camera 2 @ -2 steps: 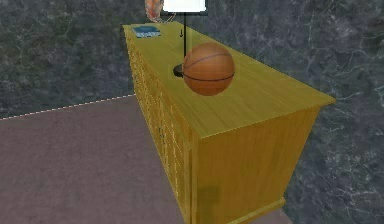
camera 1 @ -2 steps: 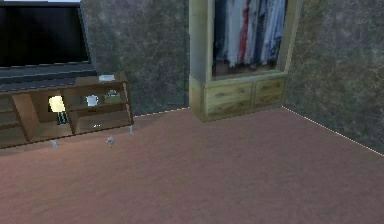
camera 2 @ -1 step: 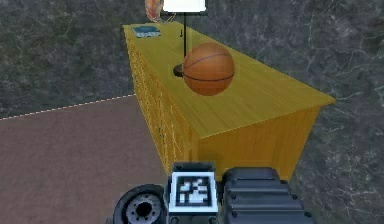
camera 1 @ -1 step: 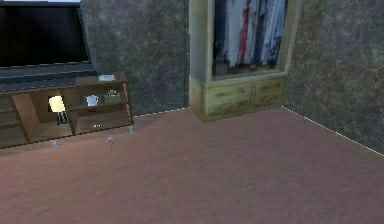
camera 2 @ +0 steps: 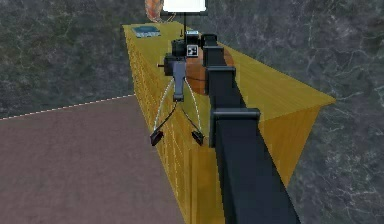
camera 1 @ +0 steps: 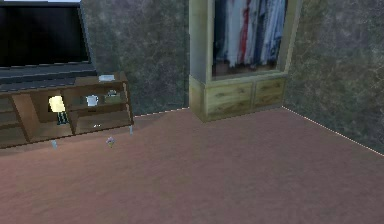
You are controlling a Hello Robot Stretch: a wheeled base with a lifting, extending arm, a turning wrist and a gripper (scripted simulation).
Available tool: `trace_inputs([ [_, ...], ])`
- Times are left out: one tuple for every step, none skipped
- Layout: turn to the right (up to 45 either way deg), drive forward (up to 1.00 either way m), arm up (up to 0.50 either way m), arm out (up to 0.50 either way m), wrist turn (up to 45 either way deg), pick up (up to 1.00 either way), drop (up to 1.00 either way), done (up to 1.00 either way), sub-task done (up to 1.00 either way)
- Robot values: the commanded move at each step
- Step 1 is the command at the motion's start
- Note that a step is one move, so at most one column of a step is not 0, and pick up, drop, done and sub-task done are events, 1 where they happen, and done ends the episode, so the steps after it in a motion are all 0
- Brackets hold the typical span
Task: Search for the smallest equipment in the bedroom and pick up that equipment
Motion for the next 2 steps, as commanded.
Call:
trace_inputs([
  [0.0, 0.00, 0.00, 0.00, 45.0, 0.00, 0.00, 0.00, 0.00],
  [0.0, 0.00, 0.00, 0.00, 45.0, 0.00, 0.00, 0.00, 0.00],
])
